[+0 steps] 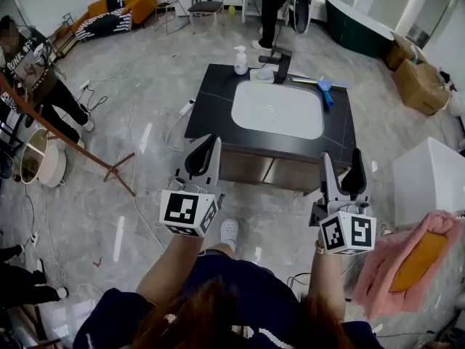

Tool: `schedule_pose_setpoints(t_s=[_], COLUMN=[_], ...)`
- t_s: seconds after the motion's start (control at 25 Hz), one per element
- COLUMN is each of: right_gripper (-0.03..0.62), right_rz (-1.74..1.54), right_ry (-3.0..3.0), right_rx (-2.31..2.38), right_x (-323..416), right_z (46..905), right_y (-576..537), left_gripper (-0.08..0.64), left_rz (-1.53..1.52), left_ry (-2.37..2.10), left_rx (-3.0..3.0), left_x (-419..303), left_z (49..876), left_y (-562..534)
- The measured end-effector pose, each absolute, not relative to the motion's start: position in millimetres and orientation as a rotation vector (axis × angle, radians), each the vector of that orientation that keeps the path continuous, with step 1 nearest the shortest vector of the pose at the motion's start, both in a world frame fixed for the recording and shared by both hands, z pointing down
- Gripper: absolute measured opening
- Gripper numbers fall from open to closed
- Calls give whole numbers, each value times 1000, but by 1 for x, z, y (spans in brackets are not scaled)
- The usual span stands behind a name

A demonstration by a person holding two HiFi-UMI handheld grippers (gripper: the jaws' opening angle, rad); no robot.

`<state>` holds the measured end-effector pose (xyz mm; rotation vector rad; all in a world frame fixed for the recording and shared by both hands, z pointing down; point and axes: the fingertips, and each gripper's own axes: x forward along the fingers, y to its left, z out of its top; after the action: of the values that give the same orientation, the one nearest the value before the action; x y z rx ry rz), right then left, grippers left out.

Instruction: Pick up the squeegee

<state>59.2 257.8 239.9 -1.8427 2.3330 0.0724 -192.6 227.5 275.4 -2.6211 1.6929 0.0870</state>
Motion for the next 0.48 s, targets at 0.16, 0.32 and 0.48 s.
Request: schedule_pose_setpoints(t_s=[0.16,0.32,0.48], right_gripper=[331,331,331], right_rz=[85,91,83], right_ry=[2295,2243,2223], right_rx=[-1876,-1938,-1967], right_x=[53,58,63], right_z=[239,238,239], right_y=[186,133,95], left_gripper=[28,28,28], left_rz=[85,84,87], left_ry=[1642,1592,1576], left_rx=[-2645,-2670,-2700], left_x=[-200,-201,-201], left_z=[276,280,286], left_y=[151,91,46])
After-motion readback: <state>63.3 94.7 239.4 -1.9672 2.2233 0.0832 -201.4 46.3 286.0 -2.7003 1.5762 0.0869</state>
